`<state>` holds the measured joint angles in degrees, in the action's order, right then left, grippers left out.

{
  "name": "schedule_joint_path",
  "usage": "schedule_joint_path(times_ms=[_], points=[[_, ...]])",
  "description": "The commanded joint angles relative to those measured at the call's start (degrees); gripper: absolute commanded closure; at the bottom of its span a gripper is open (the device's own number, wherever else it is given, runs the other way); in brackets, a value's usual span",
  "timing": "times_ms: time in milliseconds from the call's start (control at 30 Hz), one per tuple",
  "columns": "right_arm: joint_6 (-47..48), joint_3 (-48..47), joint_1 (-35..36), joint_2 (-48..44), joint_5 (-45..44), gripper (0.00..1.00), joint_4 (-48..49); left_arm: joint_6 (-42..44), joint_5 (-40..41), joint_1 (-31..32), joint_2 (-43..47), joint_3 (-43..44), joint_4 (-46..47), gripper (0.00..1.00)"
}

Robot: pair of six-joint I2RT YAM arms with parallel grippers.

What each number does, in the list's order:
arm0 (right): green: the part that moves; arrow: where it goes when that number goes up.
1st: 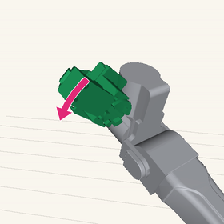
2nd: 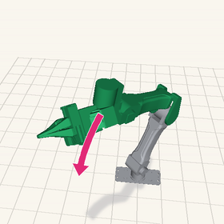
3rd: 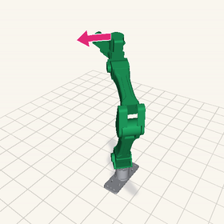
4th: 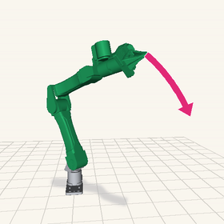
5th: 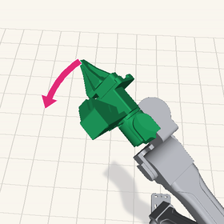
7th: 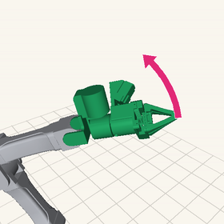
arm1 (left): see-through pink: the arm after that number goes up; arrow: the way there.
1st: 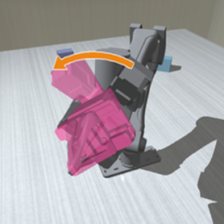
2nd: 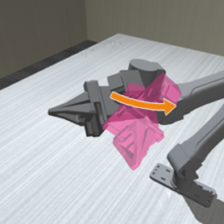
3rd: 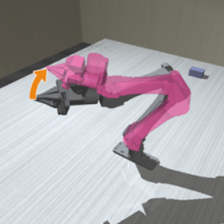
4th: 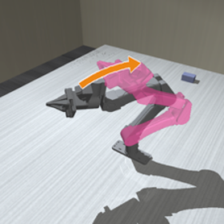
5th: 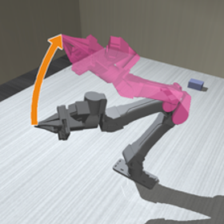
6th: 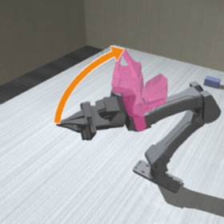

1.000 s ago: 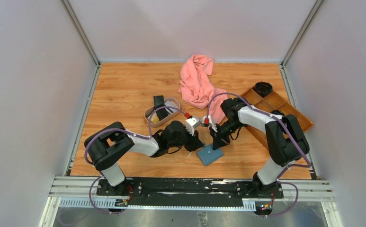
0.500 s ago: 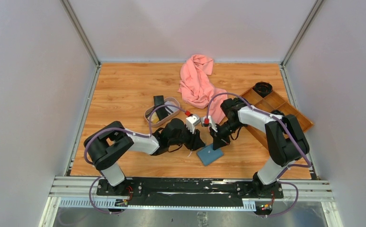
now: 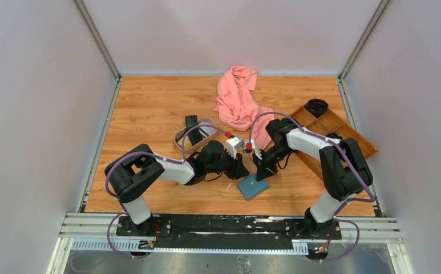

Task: Put the credit cards into the card holder
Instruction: Close the card holder at the center of the board.

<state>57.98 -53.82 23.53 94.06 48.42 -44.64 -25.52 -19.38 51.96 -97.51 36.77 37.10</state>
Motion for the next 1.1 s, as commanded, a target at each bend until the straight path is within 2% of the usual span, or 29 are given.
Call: schedule_joint_path(times_ms=[0, 333, 633, 900, 1067], points=[[-0.6, -0.7, 0.7, 0.0, -0.3, 0.96, -1.7, 0.0, -1.0, -0.1, -1.9, 0.9, -0.2, 0.71], [-0.8, -0.8, 0.7, 0.2, -0.4, 0.96, -1.7, -0.3, 0.5, -0.4, -1.6, 0.4, -0.3, 0.74], [-0.8, -0.8, 0.7, 0.2, -0.4, 0.97, -1.7, -2.9, 0.0, -1.0, -1.2, 0.4, -0.3, 0.70], [-0.8, -0.7, 0.8, 0.2, -0.5, 0.97, -1.7, -4.4, -0.8, -1.5, -1.6, 0.7, -0.2, 0.76], [-0.8, -0.7, 0.7, 0.3, -0.5, 0.97, -1.8, -5.2, -1.5, -1.8, -1.7, 0.7, -0.2, 0.76]])
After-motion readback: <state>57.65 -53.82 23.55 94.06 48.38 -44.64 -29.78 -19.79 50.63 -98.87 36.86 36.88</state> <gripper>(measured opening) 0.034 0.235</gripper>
